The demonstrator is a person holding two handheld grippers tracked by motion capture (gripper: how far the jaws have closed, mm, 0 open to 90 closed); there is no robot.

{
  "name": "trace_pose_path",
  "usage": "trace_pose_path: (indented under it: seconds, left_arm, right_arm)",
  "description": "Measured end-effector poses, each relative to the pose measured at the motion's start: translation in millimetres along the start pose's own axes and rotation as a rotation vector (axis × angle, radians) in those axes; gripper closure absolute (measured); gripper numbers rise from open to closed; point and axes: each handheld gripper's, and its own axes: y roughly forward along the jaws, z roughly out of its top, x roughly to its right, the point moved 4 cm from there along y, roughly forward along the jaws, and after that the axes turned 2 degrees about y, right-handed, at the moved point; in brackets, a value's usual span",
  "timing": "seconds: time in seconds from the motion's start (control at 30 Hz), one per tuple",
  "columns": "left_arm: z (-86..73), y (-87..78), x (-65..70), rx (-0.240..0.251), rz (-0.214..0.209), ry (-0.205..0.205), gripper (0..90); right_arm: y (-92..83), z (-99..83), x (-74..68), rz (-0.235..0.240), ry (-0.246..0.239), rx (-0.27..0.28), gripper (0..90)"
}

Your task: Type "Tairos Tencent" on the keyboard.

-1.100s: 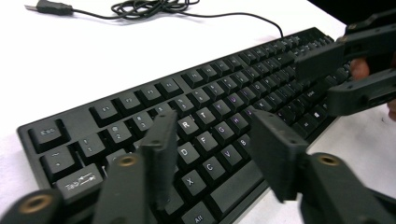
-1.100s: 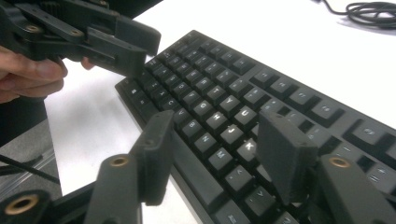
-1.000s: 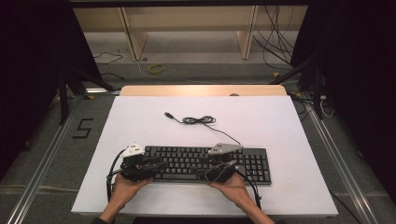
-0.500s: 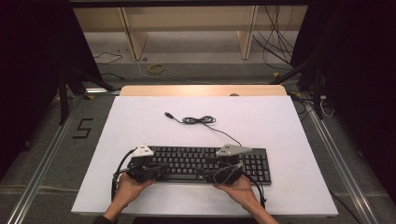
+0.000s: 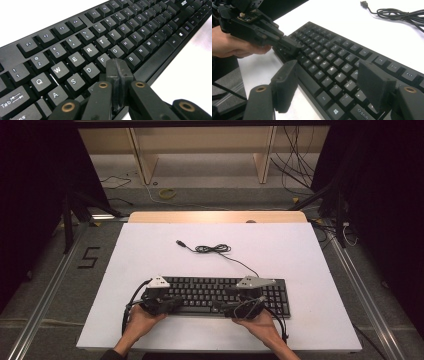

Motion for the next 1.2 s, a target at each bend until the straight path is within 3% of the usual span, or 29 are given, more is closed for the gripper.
trace_pose_path:
  seconds: [0.3, 0.4, 0.7, 0.87, 1.2]
  left_arm:
    - [-2.1, 2.7, -1.0, -0.023, 0.006, 0.013, 89.0]
    - [-2.9, 3.4, -2.7, -0.015, -0.009, 0.003, 89.1]
    - [-1.8, 2.5, -1.0, -0.017, 0.005, 0.017, 89.0]
    - [1.7, -2.4, -2.5, 0.007, 0.008, 0.009, 86.0]
    - [11.5, -15.4, -10.0, 0.084, 0.004, -0.029, 70.6]
  right_arm:
    - [-3.8, -2.0, -0.1, -0.008, 0.003, -0.001, 31.6]
    - [-4.8, -2.8, 0.6, -0.010, 0.001, -0.001, 31.3]
    - [-6.5, -4.4, 2.0, -0.015, 0.004, -0.002, 30.9]
    - [-7.0, -3.8, 2.3, -0.013, 0.008, 0.002, 30.8]
    - [-6.9, -3.6, 1.7, -0.014, 0.008, 0.001, 30.0]
